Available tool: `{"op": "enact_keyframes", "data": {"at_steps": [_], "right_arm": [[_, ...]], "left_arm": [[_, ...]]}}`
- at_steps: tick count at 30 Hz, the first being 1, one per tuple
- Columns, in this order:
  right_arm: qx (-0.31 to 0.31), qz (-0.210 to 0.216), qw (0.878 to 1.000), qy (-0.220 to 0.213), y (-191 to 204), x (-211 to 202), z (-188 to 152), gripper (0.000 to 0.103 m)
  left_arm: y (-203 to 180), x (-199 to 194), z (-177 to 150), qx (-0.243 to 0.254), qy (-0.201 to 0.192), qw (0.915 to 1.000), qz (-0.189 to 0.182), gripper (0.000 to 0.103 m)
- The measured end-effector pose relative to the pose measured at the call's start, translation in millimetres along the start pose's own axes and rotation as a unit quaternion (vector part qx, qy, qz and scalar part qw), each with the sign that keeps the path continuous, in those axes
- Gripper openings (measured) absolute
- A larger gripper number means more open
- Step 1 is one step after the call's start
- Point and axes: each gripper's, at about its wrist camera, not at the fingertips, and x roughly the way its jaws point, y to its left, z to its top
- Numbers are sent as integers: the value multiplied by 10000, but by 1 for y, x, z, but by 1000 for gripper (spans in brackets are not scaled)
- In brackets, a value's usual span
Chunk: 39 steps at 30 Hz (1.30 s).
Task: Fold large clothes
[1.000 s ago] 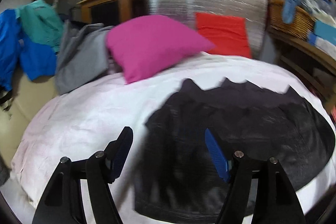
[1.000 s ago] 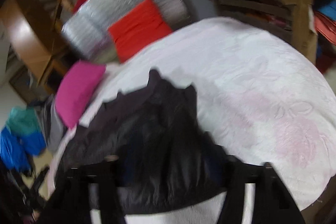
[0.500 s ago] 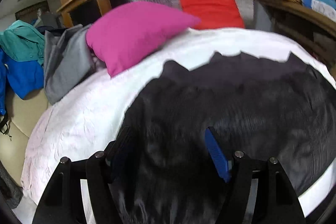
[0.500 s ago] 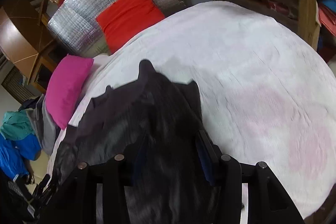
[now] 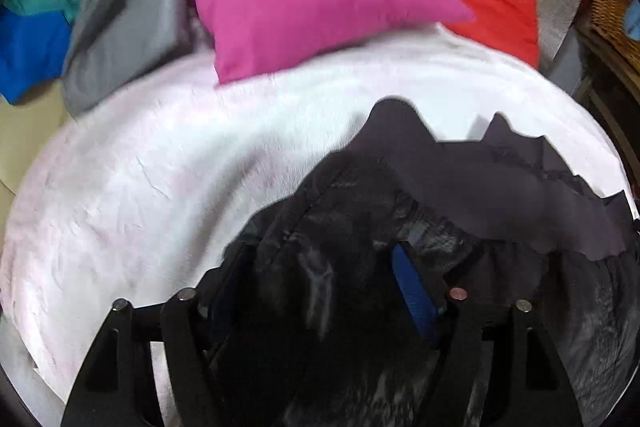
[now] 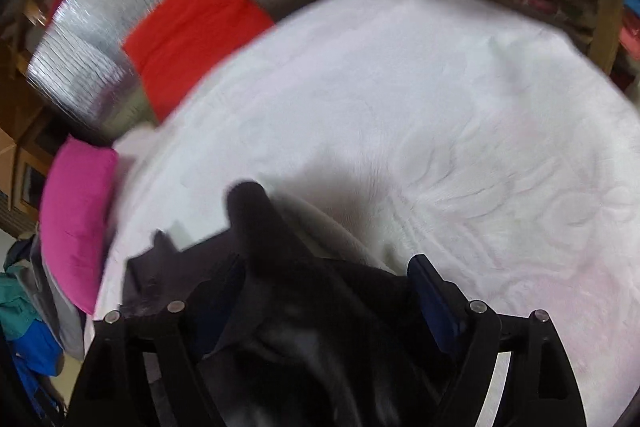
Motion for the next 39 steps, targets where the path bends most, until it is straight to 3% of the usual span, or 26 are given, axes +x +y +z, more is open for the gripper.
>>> {"op": "enact_keyframes", "data": {"at_steps": [2,3,4,5,7,10,12,13,14,17,18,21,24,28,31,32,33,34,36,37,39], "right_arm": [[-183,198,9996,117,5,15,0,83],[-396,205,9990,68,11,16,-1,61],[-717,143,9973,-38,20,16,-1,47],[-892,48,9959,-124,25,13,-3,40],[-1037,14,9933,-510,35,2,0,35],[-1144,-115,9910,-684,36,2,2,35],[-883,-260,9956,-151,24,32,4,35],[-751,-141,9970,-112,18,34,4,36],[-691,4,9975,-178,16,28,7,40],[-470,195,9970,-583,11,-5,8,79],[-405,242,9967,-663,8,-13,6,81],[-306,576,9957,-657,-7,-44,-1,81],[-282,448,9968,-597,-29,-66,-21,81],[-115,599,9975,-356,-62,-84,-50,81],[-164,559,9978,-312,-73,-94,-71,74],[-242,541,9979,-277,-74,-94,-74,62],[-405,458,9979,-201,-70,-94,-80,49],[-491,384,9979,-168,-68,-92,-89,46],[-686,150,9975,-126,-64,-85,-95,46],[-882,-161,9960,-46,-59,-74,-99,46],[-962,-322,9948,39,-56,-64,-99,47]], "left_arm": [[-2,6,5,-5,-46,10000,15,76],[-4,8,6,28,-74,10000,51,76],[-8,13,7,91,-93,9998,130,76],[-11,18,9,156,-85,9996,223,78],[-14,24,11,212,-86,9991,343,78],[-19,29,13,300,-153,9981,508,79],[-21,27,12,330,-166,9977,574,79],[-21,24,12,333,-187,9975,592,79],[-22,19,10,326,-201,9975,599,79],[-18,4,8,276,-308,9978,510,79],[-16,-2,7,246,-372,9978,486,79],[-6,-21,3,135,-577,9976,369,79],[3,-40,-7,179,-680,9970,321,79],[21,-58,-28,214,-600,9976,263,79],[39,-68,-46,80,-528,9981,321,79],[43,-70,-51,25,-497,9982,323,79],[47,-69,-57,-17,-445,9983,371,79],[49,-65,-62,-16,-359,9982,488,79],[47,-54,-70,104,-210,9975,671,79],[44,-47,-72,235,-177,9963,804,81],[36,-45,-75,466,-303,9930,1046,81]]}}
